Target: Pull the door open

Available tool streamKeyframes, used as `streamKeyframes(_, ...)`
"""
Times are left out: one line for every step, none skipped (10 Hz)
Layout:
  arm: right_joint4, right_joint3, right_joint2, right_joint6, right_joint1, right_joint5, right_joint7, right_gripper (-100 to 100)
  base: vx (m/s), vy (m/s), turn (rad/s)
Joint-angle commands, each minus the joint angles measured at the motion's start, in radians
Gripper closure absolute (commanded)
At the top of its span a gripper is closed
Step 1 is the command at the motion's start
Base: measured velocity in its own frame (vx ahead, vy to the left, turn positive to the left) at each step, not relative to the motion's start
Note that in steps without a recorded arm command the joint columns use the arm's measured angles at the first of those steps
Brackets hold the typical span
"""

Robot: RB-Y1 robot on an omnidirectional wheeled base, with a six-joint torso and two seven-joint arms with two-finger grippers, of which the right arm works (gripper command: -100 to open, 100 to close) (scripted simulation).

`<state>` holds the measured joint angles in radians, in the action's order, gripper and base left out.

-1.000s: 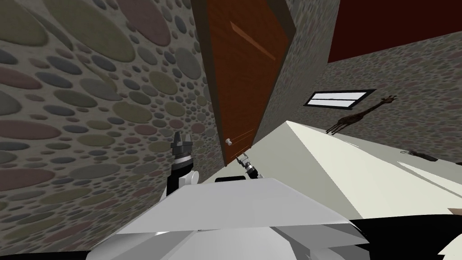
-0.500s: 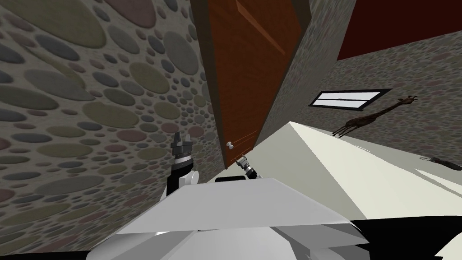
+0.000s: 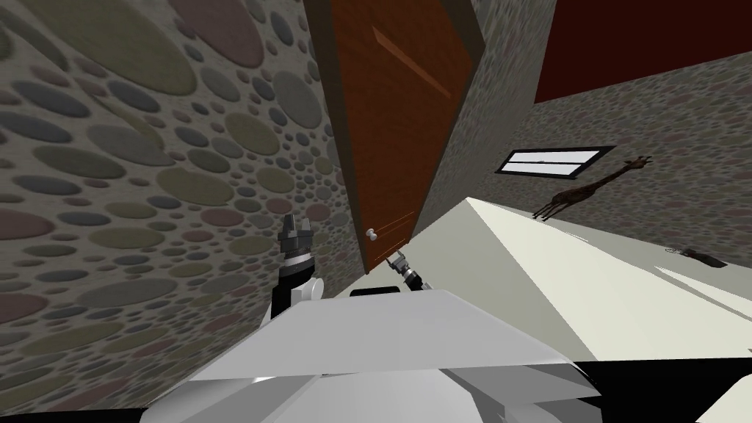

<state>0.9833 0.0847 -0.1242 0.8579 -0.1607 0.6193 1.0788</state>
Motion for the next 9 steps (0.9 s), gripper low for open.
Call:
streamKeyframes(-0.033, 0.006, -0.024, -0.003, 0.026, -0.022, 0.014, -100, -0.006, -0.001, -0.029)
streamKeyframes(-0.060, 0.013, -0.041, -0.007, 0.048, -0.043, 0.027, -100, 0.005, 0.005, -0.054)
streamKeyframes(-0.074, 0.016, -0.050, -0.009, 0.059, -0.053, 0.033, -100, 0.010, 0.006, -0.043)
streamKeyframes(-0.088, 0.019, -0.055, -0.011, 0.071, -0.065, 0.040, -100, 0.010, 0.007, -0.030)
streamKeyframes(-0.117, 0.026, -0.065, -0.015, 0.094, -0.088, 0.054, -100, 0.008, 0.009, -0.046)
streamKeyframes(-0.132, 0.029, -0.067, -0.017, 0.106, -0.100, 0.062, -100, 0.005, 0.010, -0.040)
streamKeyframes(-0.146, 0.033, -0.069, -0.018, 0.118, -0.112, 0.070, -100, 0.003, 0.007, -0.027)
streamKeyframes(-0.176, 0.039, -0.068, -0.021, 0.141, -0.136, 0.086, -100, 0.004, 0.006, -0.049)
streamKeyframes(-0.190, 0.043, -0.066, -0.022, 0.153, -0.148, 0.095, -100, 0.004, 0.005, -0.031)
